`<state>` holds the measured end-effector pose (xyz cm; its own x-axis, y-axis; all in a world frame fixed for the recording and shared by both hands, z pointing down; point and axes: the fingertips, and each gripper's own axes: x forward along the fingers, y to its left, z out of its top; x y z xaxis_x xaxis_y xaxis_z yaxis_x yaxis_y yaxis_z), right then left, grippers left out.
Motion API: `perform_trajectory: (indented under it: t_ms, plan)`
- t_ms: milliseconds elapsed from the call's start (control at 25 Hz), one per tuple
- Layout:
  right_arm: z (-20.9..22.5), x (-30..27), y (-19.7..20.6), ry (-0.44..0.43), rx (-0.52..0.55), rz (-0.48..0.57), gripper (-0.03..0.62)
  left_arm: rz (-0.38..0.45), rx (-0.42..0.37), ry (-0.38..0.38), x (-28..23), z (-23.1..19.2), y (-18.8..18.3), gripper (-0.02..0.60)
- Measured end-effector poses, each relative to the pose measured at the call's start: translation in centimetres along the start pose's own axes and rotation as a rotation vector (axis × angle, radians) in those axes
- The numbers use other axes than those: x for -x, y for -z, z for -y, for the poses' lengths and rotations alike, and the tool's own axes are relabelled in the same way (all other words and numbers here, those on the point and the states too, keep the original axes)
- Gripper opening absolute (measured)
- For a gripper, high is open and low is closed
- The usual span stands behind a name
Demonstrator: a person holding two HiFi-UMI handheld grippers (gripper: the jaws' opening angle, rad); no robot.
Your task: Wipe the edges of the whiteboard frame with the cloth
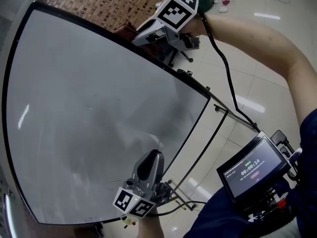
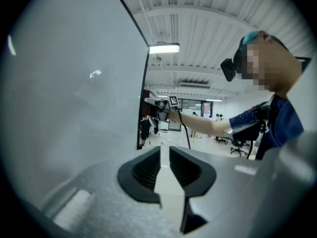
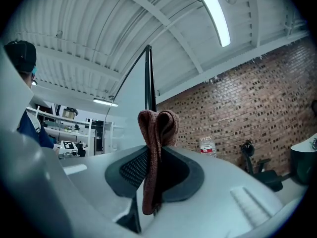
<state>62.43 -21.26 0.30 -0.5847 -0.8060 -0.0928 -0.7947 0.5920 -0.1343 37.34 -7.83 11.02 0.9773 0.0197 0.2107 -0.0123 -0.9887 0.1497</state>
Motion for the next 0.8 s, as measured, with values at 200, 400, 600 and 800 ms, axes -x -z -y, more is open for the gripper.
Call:
perform_trajectory:
  t_ms: [200,400,600,800]
  plan:
    - [0.6,0.4,4.4,0.013,-0.061,-0.016,0.058,0.001,0.015,0.033,-1.1,0.7,0.7,0.057]
    - [1.0,0.9,8.4,0.026,-0.131,-0.005,0.058,-0.004,0.025,0.047,-1.5,1.3,1.5,0.057]
    - [1.6,1.3,11.2,0.043,-0.190,0.003,0.058,-0.037,0.041,0.033,-1.6,0.7,1.9,0.057]
    - [2.0,1.4,14.1,0.065,-0.216,-0.006,0.058,-0.062,0.063,0.027,-1.7,0.2,2.9,0.057]
